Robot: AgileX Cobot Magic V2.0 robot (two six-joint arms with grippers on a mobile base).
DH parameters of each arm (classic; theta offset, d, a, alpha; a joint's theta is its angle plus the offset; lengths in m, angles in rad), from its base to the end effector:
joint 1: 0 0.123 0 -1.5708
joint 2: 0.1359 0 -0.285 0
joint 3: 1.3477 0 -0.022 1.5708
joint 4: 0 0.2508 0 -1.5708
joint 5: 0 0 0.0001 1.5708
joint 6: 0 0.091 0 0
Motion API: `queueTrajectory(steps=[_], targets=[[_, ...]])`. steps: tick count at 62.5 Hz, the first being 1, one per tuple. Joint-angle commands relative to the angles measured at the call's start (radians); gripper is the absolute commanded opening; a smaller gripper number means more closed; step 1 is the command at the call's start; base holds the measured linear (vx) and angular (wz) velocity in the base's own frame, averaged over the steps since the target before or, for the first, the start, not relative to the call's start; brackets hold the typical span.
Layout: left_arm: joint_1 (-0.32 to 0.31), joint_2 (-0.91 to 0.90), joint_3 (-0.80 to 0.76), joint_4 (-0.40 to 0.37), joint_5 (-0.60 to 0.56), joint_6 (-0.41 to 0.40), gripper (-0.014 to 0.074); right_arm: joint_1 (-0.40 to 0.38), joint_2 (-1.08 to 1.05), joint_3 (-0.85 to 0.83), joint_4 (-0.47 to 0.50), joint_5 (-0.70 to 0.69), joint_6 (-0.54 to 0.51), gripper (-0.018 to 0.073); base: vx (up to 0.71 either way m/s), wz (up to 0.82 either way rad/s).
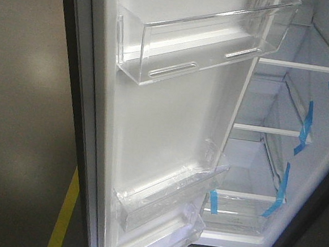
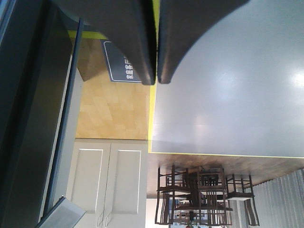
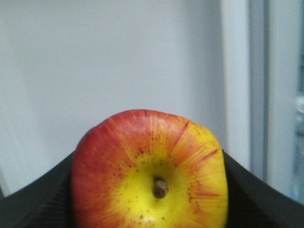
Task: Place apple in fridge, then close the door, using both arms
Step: 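Move the right gripper to the top door bin and release the apple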
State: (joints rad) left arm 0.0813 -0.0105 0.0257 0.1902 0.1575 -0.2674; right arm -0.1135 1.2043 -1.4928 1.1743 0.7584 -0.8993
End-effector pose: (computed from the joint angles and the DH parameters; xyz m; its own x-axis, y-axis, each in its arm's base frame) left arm 0.0560 0.0073 0.1910 -0.0733 -0.0856 -0.9936 -0.1168 0.9902 -0.0767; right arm 0.2354 0.0313 0.5146 -0.0557 0.1213 -0.9910 -0.5403 0.8310 0.1321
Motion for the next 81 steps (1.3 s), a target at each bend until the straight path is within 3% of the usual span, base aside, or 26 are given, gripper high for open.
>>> queueTrajectory(steps=[1, 6, 12, 24, 37, 47, 57, 65, 72, 81], targets=[[-0.002, -0.015, 0.029, -0.002, -0.068, -0.004, -0.0006, -0.002, 0.084, -0.103, 0.218, 0.061, -0.161, 0.0023, 0.00, 0.00], [-0.002, -0.015, 0.029, -0.002, -0.068, -0.004, -0.0006, 0.007, 0.164, -0.170, 0.253, 0.123, -0.180, 0.0023, 0.00, 0.00], [-0.002, -0.015, 0.029, -0.002, -0.068, -0.004, -0.0006, 0.044, 0.254, -0.248, 0.226, 0.142, -0.179, 0.0025, 0.00, 0.00], [-0.002, -0.015, 0.029, -0.002, -0.068, -0.004, -0.0006, 0.147, 0.395, -0.373, 0.069, 0.142, -0.172, 0.0028, 0.00, 0.00], [-0.002, -0.015, 0.029, -0.002, -0.068, -0.004, -0.0006, 0.176, 0.443, -0.407, -0.052, 0.097, -0.121, 0.0067, 0.00, 0.00], [-0.002, -0.015, 0.029, -0.002, -0.068, -0.004, -0.0006, 0.175, 0.460, -0.407, -0.054, 0.109, -0.121, 0.0205, 0.00, 0.00], [-0.002, -0.015, 0.029, -0.002, -0.068, -0.004, -0.0006, 0.175, 0.481, -0.407, -0.053, 0.115, -0.103, 0.0473, 0.00, 0.00], [-0.002, -0.015, 0.029, -0.002, -0.068, -0.004, -0.0006, 0.175, 0.482, -0.406, -0.071, 0.098, -0.075, 0.0624, 0.00, 0.00], [-0.002, -0.015, 0.029, -0.002, -0.068, -0.004, -0.0006, 0.175, 0.478, -0.406, -0.068, 0.089, -0.074, 0.0659, 0.00, 0.00], [-0.002, -0.015, 0.029, -0.002, -0.068, -0.004, -0.0006, 0.175, 0.464, -0.407, -0.067, 0.079, -0.074, 0.0611, 0.00, 0.00]])
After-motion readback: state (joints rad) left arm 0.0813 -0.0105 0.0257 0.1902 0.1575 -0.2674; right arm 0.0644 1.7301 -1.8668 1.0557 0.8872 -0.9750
